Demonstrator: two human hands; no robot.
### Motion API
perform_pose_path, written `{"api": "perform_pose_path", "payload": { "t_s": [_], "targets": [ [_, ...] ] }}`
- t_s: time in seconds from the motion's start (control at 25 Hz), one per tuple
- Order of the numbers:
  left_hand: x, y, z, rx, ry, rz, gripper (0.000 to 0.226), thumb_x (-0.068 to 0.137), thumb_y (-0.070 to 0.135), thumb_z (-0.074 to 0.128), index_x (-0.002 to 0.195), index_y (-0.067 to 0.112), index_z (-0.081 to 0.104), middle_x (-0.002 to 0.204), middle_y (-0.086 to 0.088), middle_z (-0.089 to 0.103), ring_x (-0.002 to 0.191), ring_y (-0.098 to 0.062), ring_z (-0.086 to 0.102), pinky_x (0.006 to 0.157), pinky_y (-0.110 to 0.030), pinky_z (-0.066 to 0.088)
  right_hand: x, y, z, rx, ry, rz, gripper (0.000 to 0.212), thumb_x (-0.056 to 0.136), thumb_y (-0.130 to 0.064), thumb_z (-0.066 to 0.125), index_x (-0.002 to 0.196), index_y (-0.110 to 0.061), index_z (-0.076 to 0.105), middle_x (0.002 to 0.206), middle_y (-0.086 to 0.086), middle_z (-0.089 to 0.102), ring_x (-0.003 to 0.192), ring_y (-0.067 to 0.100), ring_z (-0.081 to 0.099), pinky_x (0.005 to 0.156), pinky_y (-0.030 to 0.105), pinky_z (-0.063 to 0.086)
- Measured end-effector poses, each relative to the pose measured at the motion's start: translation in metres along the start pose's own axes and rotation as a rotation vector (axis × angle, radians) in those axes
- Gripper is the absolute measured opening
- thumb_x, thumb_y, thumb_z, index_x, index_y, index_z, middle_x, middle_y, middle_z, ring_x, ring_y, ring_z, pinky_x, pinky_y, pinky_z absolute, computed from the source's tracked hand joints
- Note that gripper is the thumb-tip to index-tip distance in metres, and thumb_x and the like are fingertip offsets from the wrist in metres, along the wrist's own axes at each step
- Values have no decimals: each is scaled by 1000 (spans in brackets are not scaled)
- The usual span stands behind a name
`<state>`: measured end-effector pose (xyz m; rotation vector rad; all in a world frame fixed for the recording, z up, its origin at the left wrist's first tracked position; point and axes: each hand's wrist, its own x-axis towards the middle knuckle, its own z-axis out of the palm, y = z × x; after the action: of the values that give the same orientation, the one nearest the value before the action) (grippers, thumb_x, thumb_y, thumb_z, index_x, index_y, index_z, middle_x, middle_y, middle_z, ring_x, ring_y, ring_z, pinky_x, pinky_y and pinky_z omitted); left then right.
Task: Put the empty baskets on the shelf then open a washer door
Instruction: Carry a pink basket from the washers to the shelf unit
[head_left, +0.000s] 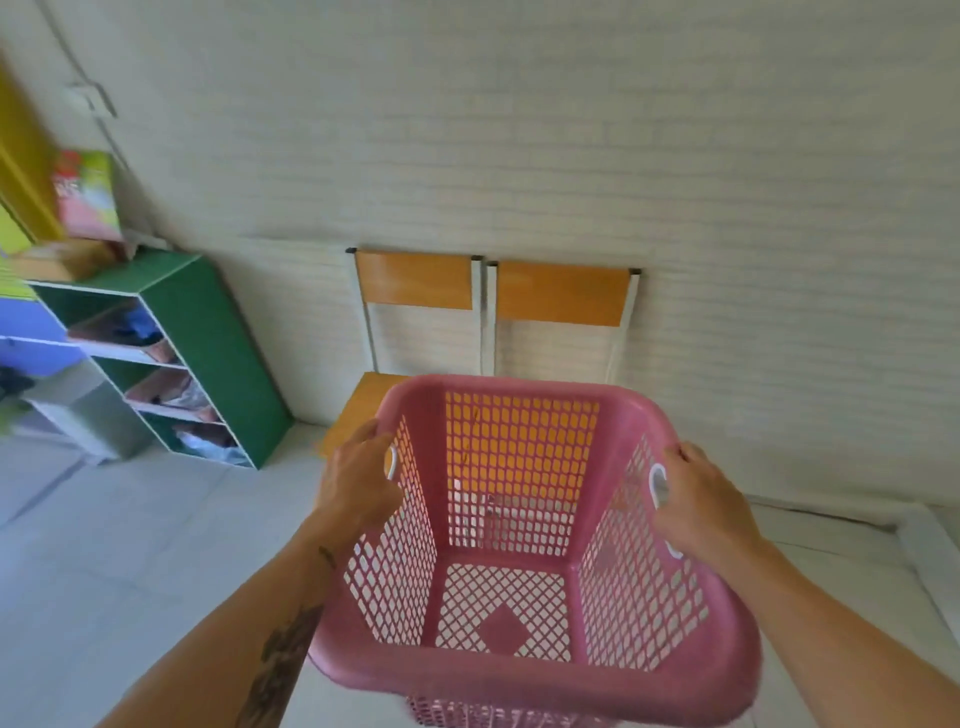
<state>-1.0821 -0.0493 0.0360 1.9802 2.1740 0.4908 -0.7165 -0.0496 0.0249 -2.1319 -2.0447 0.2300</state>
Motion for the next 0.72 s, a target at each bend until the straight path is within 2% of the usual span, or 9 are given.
{"api": "perform_pose_path", "payload": {
  "t_s": [0.08,0.2,0.4,0.56,0.72],
  "targets": [
    [-4,-59,-21,-16,43,-51,56,67,13,67,122,21,62,135,4,53,104,-21,60,77,-30,50,12,-62,12,-12,10,-69,56,74,-13,64,127,-9,44,120,6,49,101,29,57,66,33,42],
    [2,-142,-55,-39,71,-96,55,71,11,66,125,20,61,132,5,55,101,-18,59,72,-24,43,28,-156,35,30,1,-130,57,73,-12,62,128,-11,44,121,5,50,103,30,57,66,34,45],
    [37,-296,-116,46,103,-140,53,69,6,62,120,18,64,132,4,56,94,-16,58,68,-21,41,55,-322,78,107,-38,-153,48,70,-7,64,116,-12,51,116,1,50,99,28,59,64,29,39],
    [77,-396,-154,102,143,-165,60,69,2,61,127,17,60,138,4,52,102,-22,60,72,-25,45,81,-432,117,183,-78,-175,54,70,-7,65,122,-13,49,115,1,48,102,27,57,65,30,39],
    [128,-470,-158,125,143,-218,70,67,1,61,135,17,55,143,3,46,107,-26,59,80,-35,51,125,-506,156,250,-88,-207,73,76,-11,71,139,-17,36,120,1,47,102,22,56,65,29,50]
  ]
}}
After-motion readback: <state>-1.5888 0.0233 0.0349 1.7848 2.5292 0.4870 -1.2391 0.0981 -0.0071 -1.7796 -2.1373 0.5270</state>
